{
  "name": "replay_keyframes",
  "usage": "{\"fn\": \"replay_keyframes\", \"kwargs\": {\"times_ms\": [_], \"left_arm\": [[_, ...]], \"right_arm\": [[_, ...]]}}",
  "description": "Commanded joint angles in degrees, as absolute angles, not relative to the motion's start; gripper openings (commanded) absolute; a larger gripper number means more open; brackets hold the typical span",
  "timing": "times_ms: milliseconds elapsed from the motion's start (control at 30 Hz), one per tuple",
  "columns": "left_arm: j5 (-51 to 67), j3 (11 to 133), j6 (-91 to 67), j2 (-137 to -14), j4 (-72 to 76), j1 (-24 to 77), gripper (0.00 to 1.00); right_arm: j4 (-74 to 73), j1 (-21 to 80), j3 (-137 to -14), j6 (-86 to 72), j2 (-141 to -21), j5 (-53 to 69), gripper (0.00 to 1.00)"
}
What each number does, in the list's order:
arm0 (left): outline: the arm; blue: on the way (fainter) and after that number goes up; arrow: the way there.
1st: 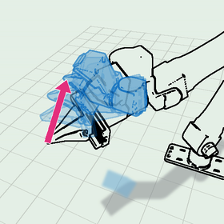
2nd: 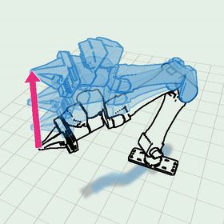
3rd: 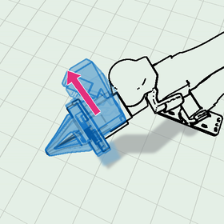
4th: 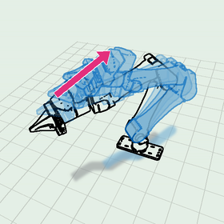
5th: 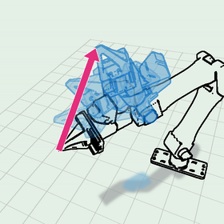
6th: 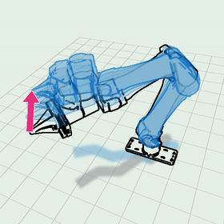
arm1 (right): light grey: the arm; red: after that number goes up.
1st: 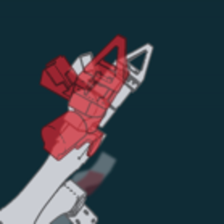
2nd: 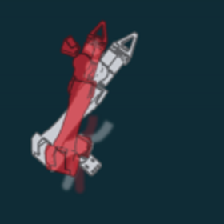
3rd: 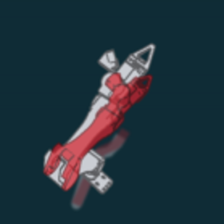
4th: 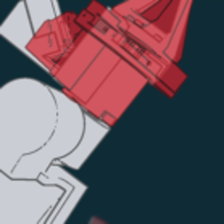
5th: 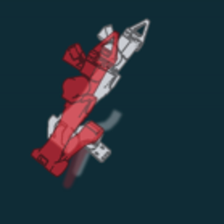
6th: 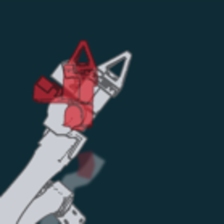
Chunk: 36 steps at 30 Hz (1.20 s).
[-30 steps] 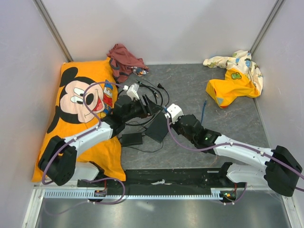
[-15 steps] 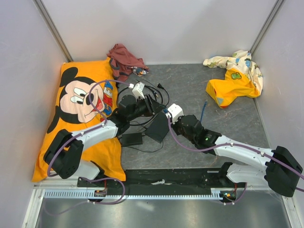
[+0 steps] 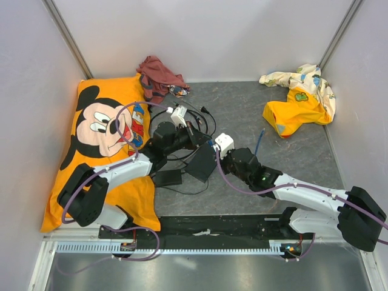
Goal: Insert the plug into the switch port
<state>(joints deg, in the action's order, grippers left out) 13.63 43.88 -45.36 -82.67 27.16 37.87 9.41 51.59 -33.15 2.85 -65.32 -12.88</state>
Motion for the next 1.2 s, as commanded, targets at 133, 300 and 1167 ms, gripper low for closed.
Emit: {"fn": "replay_keyframes", "kwargs": {"times_ms": [133,300,1167], "left_arm": [[9.9,37.6,-59.8,-80.0,35.2,38.1,0.02],[10.1,35.1,-67.8,-79.8,38.8,38.1,0.02],[10.1,34.9,-71.2,-78.9,40.3,39.5,0.01]], "right_arm": [[24.1,45.2,-28.8,-6.8,-59.7,-3.4,0.58],[28.8,43.1,-28.0,-8.3,-58.5,-0.4,0.60],[32.0,42.7,-29.4,-7.6,-65.9,5.4,0.42]]}}
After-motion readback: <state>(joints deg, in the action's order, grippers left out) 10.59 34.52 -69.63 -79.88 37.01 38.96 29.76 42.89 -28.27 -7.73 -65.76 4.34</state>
